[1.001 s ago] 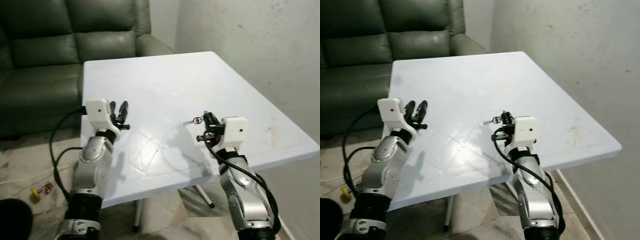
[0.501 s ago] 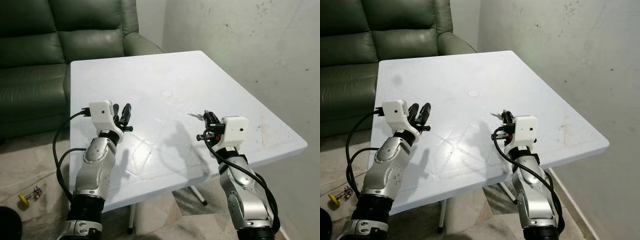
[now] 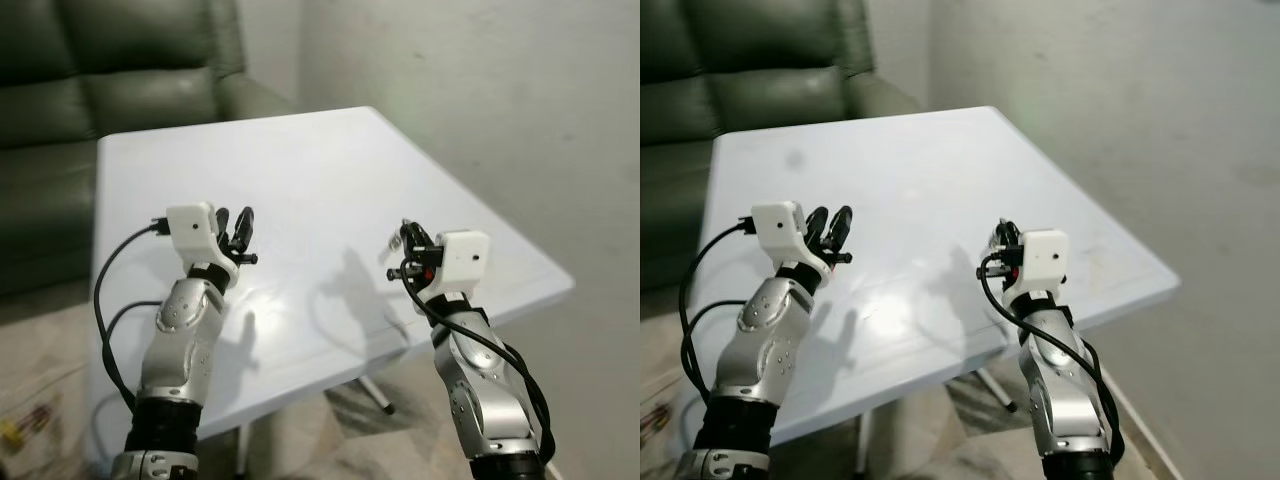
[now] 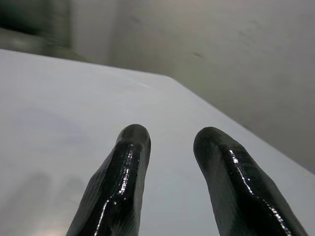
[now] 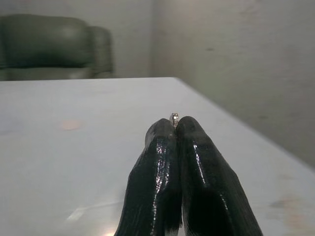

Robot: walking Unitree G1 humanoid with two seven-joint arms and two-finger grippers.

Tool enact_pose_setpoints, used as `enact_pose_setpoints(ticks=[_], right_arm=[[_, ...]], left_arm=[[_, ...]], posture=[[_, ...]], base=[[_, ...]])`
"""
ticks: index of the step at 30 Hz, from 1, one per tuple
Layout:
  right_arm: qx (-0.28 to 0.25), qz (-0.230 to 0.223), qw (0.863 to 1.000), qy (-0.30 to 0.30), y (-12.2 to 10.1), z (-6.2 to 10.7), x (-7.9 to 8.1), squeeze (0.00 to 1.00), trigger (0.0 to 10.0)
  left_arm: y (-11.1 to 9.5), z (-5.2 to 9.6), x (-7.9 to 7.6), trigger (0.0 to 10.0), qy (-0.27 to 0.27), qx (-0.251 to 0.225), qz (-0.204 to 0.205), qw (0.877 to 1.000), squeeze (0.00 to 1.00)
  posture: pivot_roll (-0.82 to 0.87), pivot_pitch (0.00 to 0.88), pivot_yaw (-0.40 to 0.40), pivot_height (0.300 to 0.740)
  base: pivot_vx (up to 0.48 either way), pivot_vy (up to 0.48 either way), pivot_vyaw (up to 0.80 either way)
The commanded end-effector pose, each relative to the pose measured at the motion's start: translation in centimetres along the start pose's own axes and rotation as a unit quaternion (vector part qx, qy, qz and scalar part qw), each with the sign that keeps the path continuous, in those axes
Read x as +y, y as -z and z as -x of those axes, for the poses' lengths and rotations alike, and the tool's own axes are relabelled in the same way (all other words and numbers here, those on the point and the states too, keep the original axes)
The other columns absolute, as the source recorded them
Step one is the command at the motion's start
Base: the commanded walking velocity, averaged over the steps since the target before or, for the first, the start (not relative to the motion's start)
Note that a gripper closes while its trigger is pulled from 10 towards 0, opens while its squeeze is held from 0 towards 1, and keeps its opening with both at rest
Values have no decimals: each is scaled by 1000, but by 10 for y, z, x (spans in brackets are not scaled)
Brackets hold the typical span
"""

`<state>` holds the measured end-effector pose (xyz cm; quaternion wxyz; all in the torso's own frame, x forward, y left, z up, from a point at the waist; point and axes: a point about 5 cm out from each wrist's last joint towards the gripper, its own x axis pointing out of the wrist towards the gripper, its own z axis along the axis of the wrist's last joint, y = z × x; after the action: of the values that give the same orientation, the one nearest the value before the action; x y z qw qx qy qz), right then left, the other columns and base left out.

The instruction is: Hang keys on a hook

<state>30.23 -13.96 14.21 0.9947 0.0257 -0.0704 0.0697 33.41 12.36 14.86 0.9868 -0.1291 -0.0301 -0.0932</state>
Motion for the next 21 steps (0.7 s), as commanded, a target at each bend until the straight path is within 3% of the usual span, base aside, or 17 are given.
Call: enact_pose_setpoints(ticks=[1, 21], right_arm=[[-5, -6, 1000, -3, -3, -2, 4, 0, 10000], [-5, -6, 1000, 5, -5, -1, 2, 0, 10000]], left_arm=[[-4, 1, 9, 10000, -21, -1, -13, 1000, 0], [-5, -1, 9, 10000, -31, 7, -15, 999, 0]], posture=[[131, 0, -45, 740], [125, 0, -40, 740]], base=[[0, 0, -638], [0, 0, -637]])
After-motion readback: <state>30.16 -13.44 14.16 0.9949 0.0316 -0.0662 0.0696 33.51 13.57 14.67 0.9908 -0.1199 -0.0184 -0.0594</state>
